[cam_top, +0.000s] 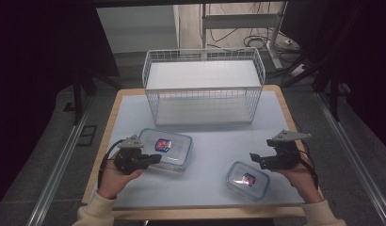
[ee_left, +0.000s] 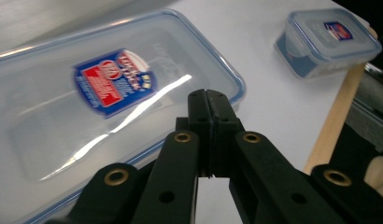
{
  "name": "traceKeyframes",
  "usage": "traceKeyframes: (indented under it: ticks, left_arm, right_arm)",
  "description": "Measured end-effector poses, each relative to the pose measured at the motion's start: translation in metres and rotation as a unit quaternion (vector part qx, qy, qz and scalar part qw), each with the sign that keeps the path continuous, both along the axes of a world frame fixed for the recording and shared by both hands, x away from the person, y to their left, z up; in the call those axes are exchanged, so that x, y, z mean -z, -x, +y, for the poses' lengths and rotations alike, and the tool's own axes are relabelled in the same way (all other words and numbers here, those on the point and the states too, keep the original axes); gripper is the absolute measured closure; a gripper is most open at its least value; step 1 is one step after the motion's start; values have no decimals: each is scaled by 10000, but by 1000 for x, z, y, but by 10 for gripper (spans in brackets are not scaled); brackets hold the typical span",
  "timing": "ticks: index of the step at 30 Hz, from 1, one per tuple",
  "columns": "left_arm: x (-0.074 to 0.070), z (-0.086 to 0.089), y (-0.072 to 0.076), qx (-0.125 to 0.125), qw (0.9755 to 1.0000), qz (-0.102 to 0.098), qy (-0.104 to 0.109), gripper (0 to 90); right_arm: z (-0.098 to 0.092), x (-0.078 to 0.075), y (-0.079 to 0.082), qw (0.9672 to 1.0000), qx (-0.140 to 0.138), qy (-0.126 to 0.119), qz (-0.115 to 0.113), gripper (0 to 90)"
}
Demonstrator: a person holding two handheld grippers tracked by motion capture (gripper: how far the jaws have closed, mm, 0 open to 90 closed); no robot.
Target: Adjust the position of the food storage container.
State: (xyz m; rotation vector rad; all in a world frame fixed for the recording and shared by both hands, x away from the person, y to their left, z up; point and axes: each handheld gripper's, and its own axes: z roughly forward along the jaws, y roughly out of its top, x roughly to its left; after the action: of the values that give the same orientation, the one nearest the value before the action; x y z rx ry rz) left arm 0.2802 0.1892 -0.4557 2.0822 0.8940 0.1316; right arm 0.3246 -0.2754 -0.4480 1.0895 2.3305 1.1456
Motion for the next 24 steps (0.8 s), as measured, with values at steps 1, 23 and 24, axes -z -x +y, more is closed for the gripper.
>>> traceKeyframes:
  ticks: [1,23,24]
  left_arm:
    - [2,-3,0,63,10000,49,-14,898]
    - [42,-56,1,488,9943,337,-886,899]
    - [42,-56,0,471,9943,320,-898,900]
  right_arm:
    - [0,0,1,10000,0,-2,-12,120]
    - [-5,7,5,9998,77,151,45,122]
    - [-5,8,5,9998,79,154,43,122]
